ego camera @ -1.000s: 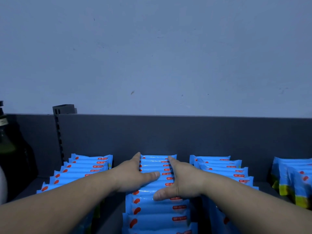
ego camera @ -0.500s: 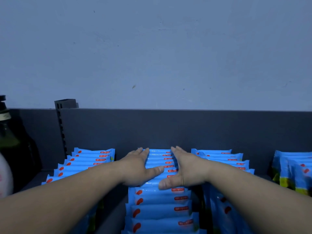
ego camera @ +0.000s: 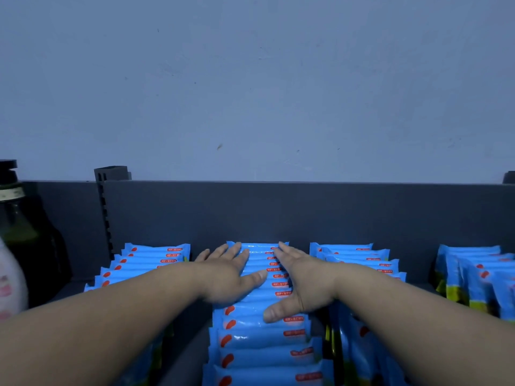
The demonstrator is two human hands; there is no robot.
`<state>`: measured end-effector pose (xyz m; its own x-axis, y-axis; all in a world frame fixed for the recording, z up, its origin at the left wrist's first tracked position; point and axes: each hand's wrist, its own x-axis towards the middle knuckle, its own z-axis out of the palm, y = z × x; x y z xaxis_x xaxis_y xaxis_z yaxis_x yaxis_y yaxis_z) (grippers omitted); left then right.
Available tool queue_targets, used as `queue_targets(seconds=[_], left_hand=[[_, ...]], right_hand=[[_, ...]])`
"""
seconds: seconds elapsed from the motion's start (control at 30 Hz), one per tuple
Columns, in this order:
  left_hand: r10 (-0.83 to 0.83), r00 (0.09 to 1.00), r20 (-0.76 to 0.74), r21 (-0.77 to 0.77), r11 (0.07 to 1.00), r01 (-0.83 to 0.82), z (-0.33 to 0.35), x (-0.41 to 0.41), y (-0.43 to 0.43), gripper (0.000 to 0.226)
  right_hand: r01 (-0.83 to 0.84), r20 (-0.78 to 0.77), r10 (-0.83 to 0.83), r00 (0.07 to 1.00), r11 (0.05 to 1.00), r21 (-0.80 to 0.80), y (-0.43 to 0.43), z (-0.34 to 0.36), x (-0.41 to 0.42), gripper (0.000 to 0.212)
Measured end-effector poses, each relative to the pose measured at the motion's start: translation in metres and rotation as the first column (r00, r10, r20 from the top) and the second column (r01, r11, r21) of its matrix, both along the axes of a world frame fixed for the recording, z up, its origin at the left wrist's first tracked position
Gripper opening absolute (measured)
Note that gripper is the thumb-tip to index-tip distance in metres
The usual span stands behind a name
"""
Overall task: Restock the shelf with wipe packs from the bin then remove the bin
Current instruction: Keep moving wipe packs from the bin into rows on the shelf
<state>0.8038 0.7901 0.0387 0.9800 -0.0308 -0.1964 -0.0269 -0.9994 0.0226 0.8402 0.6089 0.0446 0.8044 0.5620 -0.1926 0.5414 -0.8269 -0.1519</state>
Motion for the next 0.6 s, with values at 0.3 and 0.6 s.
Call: queue_targets(seconds=[0.3, 0.6], left_hand=[[-0.038, 0.999, 0.003, -0.047, 0.998, 0.038, 0.007, -0.047, -0.008, 0.072], [-0.049, 0.998, -0.029, 0.065, 0.997, 0.05, -0.003, -0.074, -0.023, 0.07]], right_hand=[[-0.001, 0.018, 0.001, 1.0, 0.999, -0.037, -0.017, 0.014, -0.048, 0.096], [0.082, 0.152, -0.062, 0.986, 0.989, -0.126, -0.01, -0.014, -0.073, 0.067]])
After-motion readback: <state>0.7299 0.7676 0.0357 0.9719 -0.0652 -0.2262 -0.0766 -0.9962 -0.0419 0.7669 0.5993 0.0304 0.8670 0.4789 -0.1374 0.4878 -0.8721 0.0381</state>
